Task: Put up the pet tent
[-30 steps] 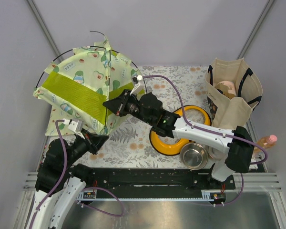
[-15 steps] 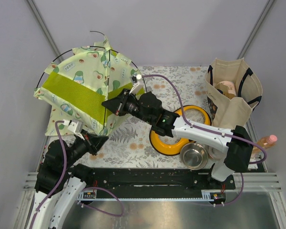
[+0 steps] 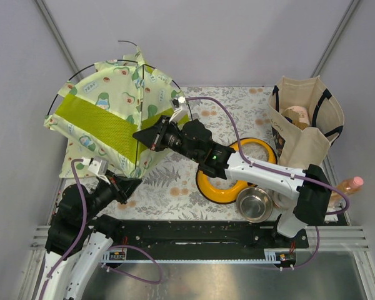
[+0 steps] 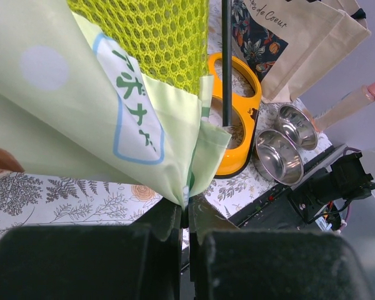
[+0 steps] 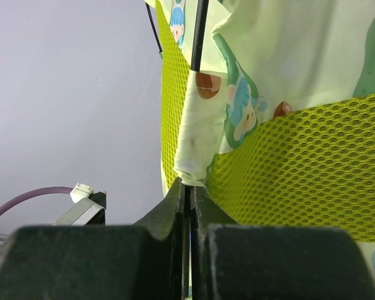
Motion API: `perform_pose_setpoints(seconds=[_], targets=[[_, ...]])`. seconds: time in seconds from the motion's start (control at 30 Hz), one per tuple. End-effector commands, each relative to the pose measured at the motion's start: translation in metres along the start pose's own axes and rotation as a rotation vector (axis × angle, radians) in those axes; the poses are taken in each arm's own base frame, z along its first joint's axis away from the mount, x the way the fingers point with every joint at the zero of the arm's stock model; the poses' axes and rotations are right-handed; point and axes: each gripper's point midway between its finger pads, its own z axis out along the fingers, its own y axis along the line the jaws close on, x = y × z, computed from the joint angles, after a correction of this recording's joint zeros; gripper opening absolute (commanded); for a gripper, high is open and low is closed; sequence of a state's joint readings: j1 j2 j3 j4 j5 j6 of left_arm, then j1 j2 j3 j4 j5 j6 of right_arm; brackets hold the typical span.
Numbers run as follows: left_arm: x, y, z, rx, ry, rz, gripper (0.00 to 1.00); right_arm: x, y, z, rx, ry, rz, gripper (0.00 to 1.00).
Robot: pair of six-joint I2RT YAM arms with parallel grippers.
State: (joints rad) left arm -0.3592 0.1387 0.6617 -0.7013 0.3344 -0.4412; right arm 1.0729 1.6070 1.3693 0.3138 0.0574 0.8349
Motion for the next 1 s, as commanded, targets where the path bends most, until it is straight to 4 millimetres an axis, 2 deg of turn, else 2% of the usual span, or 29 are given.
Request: perform_pose_setpoints(seconds=[0.0,0.3,0.77,0.97], targets=[[0.014,-0.024,-0.016,0.117,0.076,-0.007,0.0,-0.077,-0.046,0.012,0.142,-0.27,-0.033,0.0],[0.013,-0.024,-0.016,0.111,0.069,-0.006,0.0,-0.067,-0.056,0.014,0.159,-0.25,-0.027,0.0],[0.016,-0.016,-0.018,0.062,0.081,-0.012,0.0,-0.092,-0.04,-0.005,0.139,-0.313,-0.052,0.0],[0.015,-0.017,-0.019,0.067,0.08,-0.007,0.0,-0.087,-0.045,-0.001,0.146,-0.298,-0.052,0.0]])
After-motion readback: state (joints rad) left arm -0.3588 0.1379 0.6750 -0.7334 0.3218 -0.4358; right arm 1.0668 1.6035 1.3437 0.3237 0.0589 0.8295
